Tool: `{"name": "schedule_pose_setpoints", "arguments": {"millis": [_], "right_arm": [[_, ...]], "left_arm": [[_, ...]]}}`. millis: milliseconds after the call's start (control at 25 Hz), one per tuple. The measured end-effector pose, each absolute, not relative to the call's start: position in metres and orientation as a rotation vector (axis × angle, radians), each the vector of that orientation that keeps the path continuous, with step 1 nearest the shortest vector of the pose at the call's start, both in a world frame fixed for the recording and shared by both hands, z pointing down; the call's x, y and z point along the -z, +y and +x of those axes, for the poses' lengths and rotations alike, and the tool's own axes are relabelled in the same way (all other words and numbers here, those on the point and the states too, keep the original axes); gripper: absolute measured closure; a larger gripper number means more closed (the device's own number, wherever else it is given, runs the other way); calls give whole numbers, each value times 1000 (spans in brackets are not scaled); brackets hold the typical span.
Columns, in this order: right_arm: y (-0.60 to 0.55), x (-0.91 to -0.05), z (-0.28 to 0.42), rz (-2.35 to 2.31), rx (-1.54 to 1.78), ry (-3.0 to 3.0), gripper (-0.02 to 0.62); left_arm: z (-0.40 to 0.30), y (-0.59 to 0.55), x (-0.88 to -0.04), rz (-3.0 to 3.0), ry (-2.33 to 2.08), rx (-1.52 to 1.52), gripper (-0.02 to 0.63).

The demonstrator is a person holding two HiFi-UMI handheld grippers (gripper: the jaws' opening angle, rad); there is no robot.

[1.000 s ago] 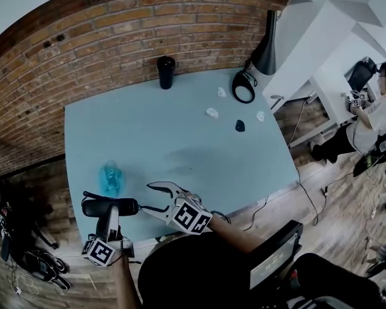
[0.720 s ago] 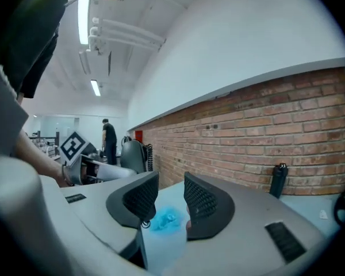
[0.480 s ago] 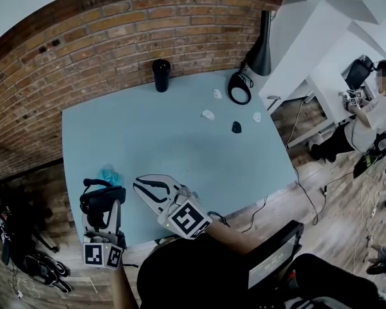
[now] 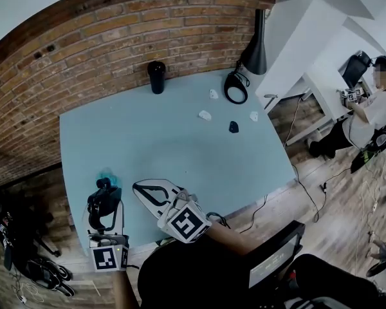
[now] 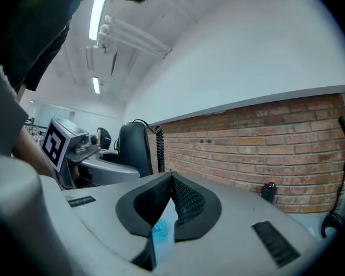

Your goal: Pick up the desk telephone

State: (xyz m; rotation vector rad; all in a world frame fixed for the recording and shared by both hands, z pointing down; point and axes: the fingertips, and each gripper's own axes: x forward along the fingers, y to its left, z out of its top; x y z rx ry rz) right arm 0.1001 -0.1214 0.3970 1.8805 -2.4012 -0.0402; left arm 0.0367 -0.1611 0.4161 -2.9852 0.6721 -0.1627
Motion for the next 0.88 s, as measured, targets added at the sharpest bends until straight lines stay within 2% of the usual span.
{"name": "schedule_pose_setpoints", "arguments": {"millis": [880], "right_arm": [[-110, -487, 79, 1694, -205, -2355, 571]], "left_arm": [[27, -138, -508, -3174, 641, 444, 310]]}}
